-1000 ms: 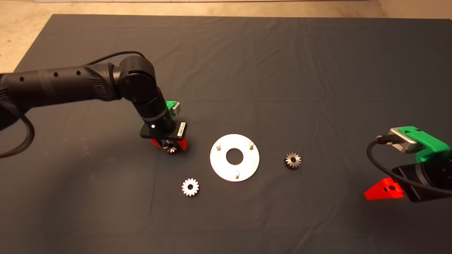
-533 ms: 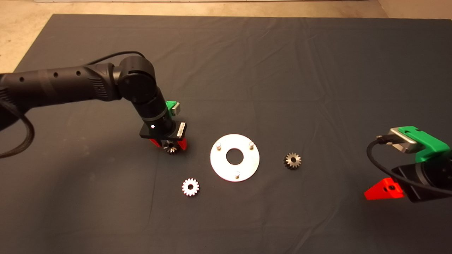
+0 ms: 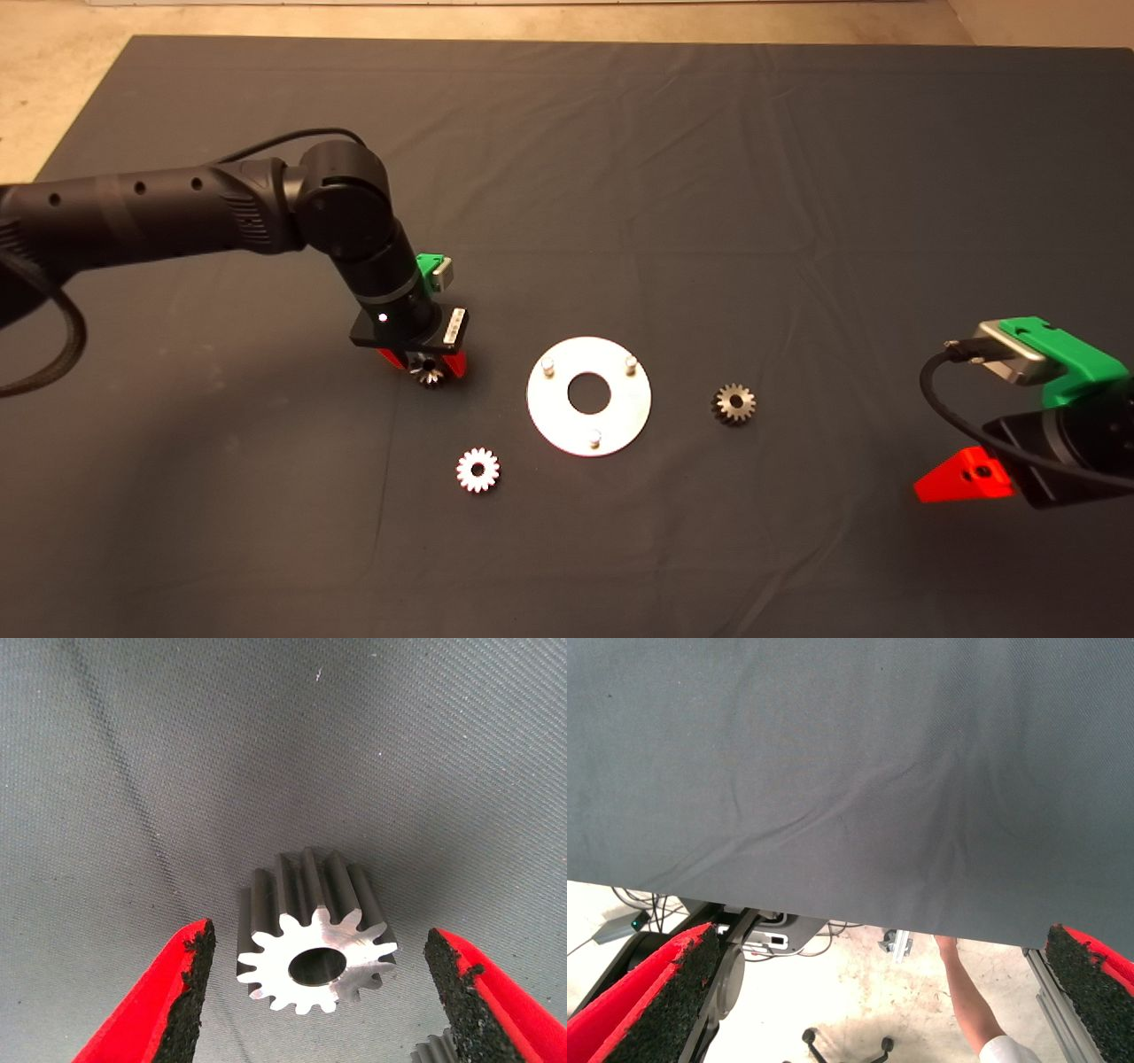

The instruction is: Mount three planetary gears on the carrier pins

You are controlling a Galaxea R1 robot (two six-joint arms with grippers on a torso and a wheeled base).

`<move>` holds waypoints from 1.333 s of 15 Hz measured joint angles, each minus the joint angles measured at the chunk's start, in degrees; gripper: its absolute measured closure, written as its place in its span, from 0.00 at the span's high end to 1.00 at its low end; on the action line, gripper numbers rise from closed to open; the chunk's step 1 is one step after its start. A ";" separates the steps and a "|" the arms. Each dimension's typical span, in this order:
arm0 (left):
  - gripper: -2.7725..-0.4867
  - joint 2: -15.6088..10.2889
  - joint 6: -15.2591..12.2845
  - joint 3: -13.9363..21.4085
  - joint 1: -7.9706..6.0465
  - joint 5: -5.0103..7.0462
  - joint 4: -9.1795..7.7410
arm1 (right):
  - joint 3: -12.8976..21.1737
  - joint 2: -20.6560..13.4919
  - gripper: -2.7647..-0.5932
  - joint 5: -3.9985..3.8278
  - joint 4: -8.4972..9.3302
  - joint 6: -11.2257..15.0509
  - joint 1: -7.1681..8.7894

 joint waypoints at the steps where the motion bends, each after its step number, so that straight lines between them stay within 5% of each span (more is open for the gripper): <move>1: 0.52 -0.01 0.00 -0.11 0.00 0.00 0.00 | 0.00 0.00 0.99 0.00 0.00 0.00 0.00; 5: 0.45 -0.03 0.00 -0.09 0.00 0.00 0.00 | 0.00 0.01 0.99 0.00 0.00 0.00 0.00; 20: 0.45 -0.14 -0.02 0.35 1.55 0.05 -0.05 | 0.00 0.01 0.99 0.00 0.00 0.00 0.00</move>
